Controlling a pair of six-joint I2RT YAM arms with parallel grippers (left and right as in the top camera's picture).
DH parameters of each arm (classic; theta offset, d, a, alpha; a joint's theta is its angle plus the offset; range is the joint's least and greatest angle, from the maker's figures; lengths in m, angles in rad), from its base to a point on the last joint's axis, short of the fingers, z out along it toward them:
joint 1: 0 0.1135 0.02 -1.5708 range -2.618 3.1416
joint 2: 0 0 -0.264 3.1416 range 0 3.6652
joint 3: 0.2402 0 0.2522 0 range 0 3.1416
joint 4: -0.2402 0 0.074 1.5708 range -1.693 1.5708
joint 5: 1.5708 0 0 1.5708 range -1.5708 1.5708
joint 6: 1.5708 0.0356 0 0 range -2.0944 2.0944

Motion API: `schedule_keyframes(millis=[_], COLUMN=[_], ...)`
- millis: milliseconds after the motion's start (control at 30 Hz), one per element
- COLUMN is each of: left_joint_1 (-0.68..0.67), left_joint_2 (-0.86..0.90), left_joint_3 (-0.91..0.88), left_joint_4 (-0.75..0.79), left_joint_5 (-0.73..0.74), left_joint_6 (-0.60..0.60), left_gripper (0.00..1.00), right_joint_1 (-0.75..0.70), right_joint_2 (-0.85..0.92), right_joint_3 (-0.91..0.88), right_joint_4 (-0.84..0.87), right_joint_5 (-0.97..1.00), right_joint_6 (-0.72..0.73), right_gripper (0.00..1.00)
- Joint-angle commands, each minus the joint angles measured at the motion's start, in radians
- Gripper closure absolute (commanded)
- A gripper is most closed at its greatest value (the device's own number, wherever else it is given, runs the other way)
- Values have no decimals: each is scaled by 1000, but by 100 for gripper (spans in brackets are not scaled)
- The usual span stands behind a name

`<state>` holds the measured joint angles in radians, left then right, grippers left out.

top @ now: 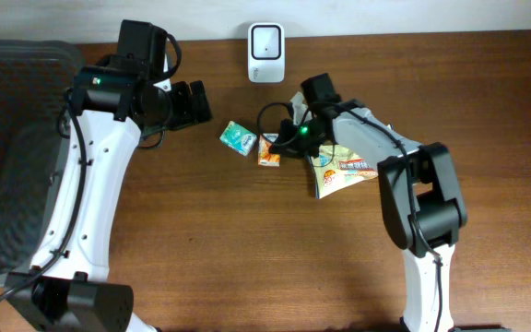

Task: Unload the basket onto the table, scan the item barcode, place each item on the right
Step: 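Hold the orange pack over the white scanner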

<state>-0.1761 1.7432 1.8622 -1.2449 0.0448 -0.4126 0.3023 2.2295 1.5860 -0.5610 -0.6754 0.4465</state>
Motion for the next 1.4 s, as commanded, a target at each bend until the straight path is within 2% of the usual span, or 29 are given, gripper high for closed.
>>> schedule_keyframes(millis=[0, 100, 233, 467, 533, 600, 633, 700, 733, 767, 833, 867, 900, 967, 1000, 1067, 1200, 1333, 1367], left_joint_1=[2, 2, 2, 2, 2, 2, 2, 2, 2, 2, 2, 2, 2, 2, 2, 2, 2, 2, 2], left_joint_2=[-8, -8, -8, -8, -8, -8, -8, -8, -8, -8, -8, -8, -8, -8, -8, -8, -8, -8, -8], left_joint_3=[-2, -2, -2, -2, -2, -2, -2, -2, -2, -2, -2, -2, -2, -2, -2, -2, -2, -2, -2], left_joint_4=[1, 1, 1, 1, 1, 1, 1, 1, 1, 1, 1, 1, 1, 1, 1, 1, 1, 1, 1], left_joint_5=[0, 0, 0, 0, 0, 0, 0, 0, 0, 0, 0, 0, 0, 0, 0, 0, 0, 0, 0], left_joint_6=[-6, -6, -6, -6, -6, -6, -6, -6, -6, -6, -6, -6, -6, -6, -6, -6, -6, -6, -6], left_gripper=[1, 1, 1, 1, 1, 1, 1, 1, 1, 1, 1, 1, 1, 1, 1, 1, 1, 1, 1], right_joint_1=[-115, -190, -242, -216, -216, -206, -199, -177, -153, -116, -24, 34, 82, 117, 116, 114, 115, 115, 108], right_joint_2=[4, 4, 4, 4, 4, 4, 4, 4, 4, 4, 4, 4, 4, 37, 75, 126, 184, 182, 163], right_joint_3=[41, 41, 41, 41, 41, 41, 44, 65, 102, 181, 324, 370, 372, 371, 371, 371, 371, 372, 372], right_joint_4=[11, 66, 165, 322, 341, 387, 413, 407, 351, 233, 146, 183, 292, 462, 571, 685, 707, 708, 717], right_joint_5=[-415, -705, -861, -874, -705, -615, -481, -319, -130, 170, 605, 854, 1001, 1052, 1051, 1046, 956, 969, 1043], right_joint_6=[-137, -253, -301, -300, -200, -183, -93, -86, -86, -115, -222, -296, -432, -658, -719, -786, -906, -852, -776], right_gripper=[96, 96, 96, 96, 96, 96, 96, 96, 96, 96, 96, 96, 96, 96, 96, 96, 96, 96, 96])
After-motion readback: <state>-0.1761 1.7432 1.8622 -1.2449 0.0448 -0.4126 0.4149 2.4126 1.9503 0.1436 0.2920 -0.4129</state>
